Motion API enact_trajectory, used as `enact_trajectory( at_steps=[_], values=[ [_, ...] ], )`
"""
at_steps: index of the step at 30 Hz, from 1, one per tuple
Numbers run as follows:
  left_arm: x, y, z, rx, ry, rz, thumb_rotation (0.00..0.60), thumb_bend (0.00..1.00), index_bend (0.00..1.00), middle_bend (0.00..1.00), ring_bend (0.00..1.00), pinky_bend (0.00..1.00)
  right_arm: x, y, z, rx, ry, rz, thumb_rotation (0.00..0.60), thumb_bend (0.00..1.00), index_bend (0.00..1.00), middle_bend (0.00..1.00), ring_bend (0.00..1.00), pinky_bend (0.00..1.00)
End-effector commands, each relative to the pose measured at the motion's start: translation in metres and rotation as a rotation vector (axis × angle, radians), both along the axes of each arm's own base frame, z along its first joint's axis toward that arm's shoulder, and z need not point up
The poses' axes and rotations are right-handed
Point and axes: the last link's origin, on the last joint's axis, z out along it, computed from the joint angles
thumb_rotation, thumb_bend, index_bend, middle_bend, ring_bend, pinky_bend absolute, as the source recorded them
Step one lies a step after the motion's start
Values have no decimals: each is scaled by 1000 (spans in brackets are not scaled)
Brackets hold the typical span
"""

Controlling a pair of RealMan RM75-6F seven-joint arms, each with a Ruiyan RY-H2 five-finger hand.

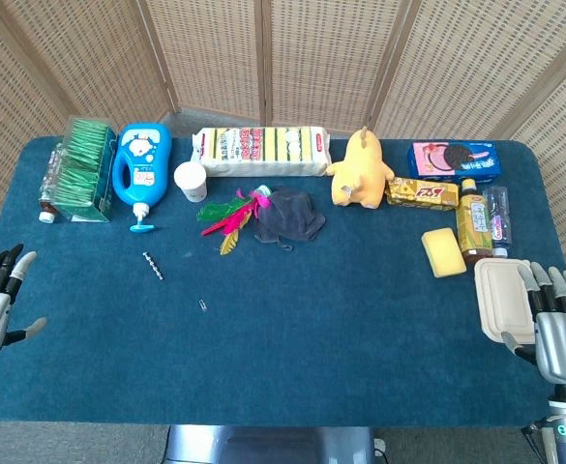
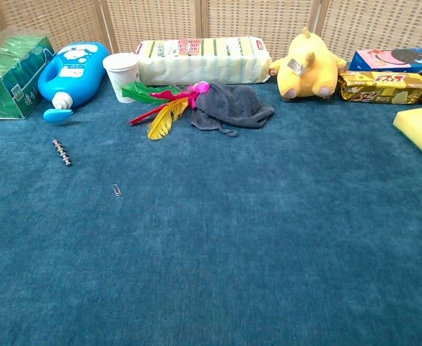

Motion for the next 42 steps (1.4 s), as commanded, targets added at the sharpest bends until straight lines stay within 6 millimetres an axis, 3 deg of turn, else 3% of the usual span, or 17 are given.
enact_trajectory(
  at_steps=[1, 7, 14, 24, 36, 42],
  values=[
    [0, 0, -1, -2, 1, 3, 600, 218, 4, 0, 0, 0, -1, 0, -1, 6, -3, -10, 600, 0, 0, 0, 0, 0],
    [1, 15, -11, -32, 28, 18, 600, 222, 94, 0, 0, 0, -1, 0, -1, 17, -15, -19, 600, 0, 0, 0, 0, 0],
    [24, 69, -45, -147, 121, -69, 600, 374, 286, 0, 0, 0, -2, -2, 0, 27, -23, -29, 600, 0, 0, 0, 0, 0],
    [55, 120, -88, -247, 356, -167, 600, 450, 359, 0, 0, 0, -3, -2, -1, 50, -39, -34, 600, 0, 0, 0, 0, 0],
    [70, 137, -124, -295, 459, -192, 600, 488, 426, 0, 0, 0, -4, -2, 0, 70, -63, -46, 600, 0, 0, 0, 0, 0],
    [76, 136, -134, -302, 456, -208, 600, 576, 435, 0, 0, 0, -4, -2, 1, 77, -77, -49, 600, 0, 0, 0, 0, 0]
  ],
)
